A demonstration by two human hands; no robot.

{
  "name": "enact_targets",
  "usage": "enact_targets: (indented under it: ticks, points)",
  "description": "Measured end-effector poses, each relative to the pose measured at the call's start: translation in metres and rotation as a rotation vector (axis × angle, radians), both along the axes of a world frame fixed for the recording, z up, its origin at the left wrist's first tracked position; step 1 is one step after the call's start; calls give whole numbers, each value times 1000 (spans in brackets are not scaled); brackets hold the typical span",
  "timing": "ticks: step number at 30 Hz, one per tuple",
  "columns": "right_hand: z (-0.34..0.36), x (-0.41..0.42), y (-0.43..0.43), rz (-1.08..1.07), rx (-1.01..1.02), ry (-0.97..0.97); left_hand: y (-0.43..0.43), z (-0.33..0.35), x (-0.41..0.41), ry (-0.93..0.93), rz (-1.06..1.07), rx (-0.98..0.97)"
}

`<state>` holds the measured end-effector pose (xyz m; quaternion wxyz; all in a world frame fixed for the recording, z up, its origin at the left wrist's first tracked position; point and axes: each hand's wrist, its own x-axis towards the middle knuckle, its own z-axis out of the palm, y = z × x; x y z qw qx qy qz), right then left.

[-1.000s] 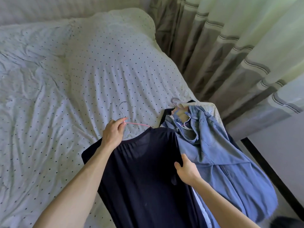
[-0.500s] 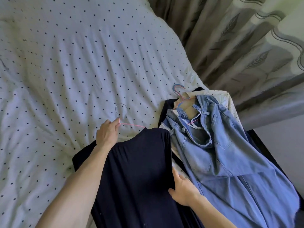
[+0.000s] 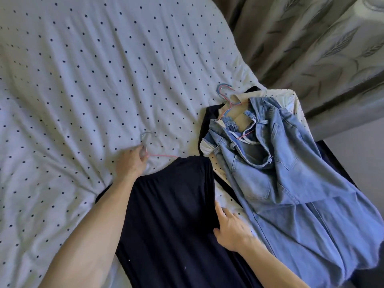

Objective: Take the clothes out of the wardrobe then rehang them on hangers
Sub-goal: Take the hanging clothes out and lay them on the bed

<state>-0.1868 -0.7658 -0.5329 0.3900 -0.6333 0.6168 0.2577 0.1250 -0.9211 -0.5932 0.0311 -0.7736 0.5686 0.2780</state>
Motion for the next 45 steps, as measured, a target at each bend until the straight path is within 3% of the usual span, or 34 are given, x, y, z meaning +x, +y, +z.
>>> enact_targets:
  ticks: [8, 12, 18, 24, 27, 31, 36, 45]
  points:
    - [69, -17, 10, -141, -112, -117, 40, 65, -11, 107, 10, 236]
    - [137, -43, 30, -213, -264, -207, 82, 125, -41, 140, -100, 239]
    - [250, -107, 93, -286, -660, -187, 128, 237, -136, 57, -482, -23]
    - [351, -192, 183, -430, -1029, -94, 157, 361, -298, 39, -872, -372]
    - [397, -240, 251, -525, -1248, 30, 198, 420, -395, 107, -1030, -527]
    - [438, -299, 376, -705, -1384, 260, 290, 482, -516, 207, -1258, -669]
    - [469, -336, 545, -1086, -1351, 556, 429, 519, -628, 288, -1560, -711]
    - [502, -342, 755, -1449, -1340, 1024, 659, 553, -760, 626, -2031, -708]
